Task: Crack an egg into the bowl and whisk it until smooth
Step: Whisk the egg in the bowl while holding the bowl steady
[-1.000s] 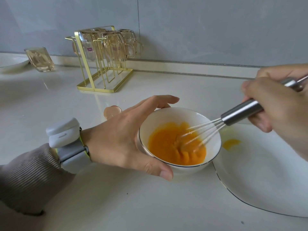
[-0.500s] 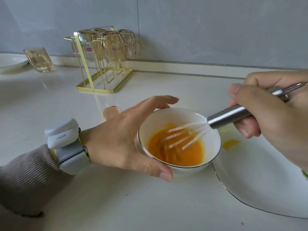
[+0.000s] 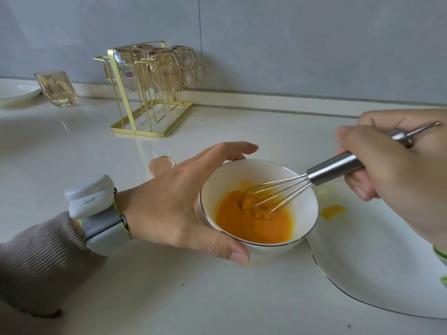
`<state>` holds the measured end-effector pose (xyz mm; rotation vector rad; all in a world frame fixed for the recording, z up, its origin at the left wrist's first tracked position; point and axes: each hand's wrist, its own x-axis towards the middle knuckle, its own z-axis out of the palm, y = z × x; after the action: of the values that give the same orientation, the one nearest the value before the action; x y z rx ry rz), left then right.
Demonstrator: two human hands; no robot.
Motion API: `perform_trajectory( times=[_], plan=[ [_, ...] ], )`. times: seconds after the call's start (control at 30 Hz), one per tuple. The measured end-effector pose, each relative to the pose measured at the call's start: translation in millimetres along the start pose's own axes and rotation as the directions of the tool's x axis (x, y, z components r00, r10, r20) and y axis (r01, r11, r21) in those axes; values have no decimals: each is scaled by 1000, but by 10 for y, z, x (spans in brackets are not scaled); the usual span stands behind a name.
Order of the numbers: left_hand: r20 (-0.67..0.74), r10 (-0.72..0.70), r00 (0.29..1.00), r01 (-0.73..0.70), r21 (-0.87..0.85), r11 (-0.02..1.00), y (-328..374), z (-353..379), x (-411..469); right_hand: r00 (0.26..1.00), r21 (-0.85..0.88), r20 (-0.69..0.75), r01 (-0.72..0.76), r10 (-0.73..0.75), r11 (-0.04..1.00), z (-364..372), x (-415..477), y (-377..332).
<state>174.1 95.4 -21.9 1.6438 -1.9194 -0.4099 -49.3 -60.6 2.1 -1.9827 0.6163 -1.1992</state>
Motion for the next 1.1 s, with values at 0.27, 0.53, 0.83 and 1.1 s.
perform_trajectory(
  times=[0.27,0.53,0.83,1.1],
  plan=[
    [-2,14,1000,-14,-23,1000,-5,-3,6,998,60,39,-49,46,997,-26,11,-1],
    [7,5,1000,-5,-10,1000,-24,0,12,999,19,22,-49,49,999,-53,20,-17],
    [18,27,999,-26,-33,999,-37,2,15,961,-6,215,-178,175,984,-62,46,-76],
    [-78,15,997,-17,-29,999,-92,-65,-35,870,-94,371,-313,325,945,-283,128,-147]
  ],
)
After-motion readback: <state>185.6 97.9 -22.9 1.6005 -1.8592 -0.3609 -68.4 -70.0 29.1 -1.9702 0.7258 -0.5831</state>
